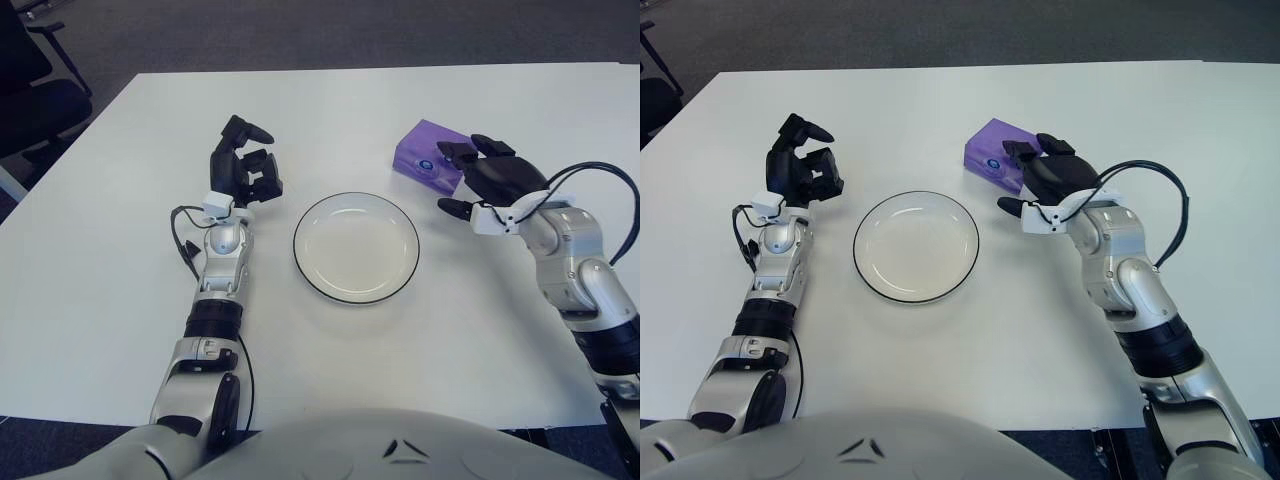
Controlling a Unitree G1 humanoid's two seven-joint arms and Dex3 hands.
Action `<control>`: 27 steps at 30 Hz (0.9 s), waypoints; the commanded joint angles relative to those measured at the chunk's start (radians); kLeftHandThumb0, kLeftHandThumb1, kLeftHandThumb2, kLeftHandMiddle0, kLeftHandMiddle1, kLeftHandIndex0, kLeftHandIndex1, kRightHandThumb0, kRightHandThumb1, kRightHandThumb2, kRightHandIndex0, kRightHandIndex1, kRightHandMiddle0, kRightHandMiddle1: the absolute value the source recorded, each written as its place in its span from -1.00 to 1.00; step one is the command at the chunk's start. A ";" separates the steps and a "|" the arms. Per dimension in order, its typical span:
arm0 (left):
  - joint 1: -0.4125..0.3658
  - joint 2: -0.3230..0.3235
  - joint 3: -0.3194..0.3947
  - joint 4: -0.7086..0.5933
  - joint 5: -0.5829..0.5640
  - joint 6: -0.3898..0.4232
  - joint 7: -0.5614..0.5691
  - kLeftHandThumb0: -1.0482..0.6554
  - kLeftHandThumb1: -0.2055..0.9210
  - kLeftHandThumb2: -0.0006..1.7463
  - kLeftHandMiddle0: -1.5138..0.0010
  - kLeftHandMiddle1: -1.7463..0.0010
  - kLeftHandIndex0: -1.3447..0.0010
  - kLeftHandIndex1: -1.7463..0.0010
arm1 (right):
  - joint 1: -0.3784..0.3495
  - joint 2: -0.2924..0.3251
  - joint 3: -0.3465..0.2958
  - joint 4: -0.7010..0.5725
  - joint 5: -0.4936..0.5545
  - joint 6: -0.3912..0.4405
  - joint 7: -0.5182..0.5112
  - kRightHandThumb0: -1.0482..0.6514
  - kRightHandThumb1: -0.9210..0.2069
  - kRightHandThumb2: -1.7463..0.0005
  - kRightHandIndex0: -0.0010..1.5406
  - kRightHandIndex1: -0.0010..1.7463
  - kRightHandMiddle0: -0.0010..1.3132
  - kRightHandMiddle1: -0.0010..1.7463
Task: Put the tissue paper into the plate.
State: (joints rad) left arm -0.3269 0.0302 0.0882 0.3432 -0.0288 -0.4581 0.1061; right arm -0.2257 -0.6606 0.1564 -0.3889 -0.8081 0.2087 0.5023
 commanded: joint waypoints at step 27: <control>0.185 -0.064 -0.009 0.152 -0.001 -0.004 0.009 -0.30 0.08 0.39 -0.73 -1.00 0.18 -1.00 | -0.059 -0.037 -0.110 -0.219 -0.062 0.143 0.190 -0.85 -1.00 -0.19 -0.84 -0.92 -1.00 -0.65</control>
State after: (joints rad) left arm -0.3319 0.0343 0.0885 0.3593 -0.0292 -0.4581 0.1060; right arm -0.2349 -0.6917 0.0663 -0.5779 -0.8223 0.3414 0.7060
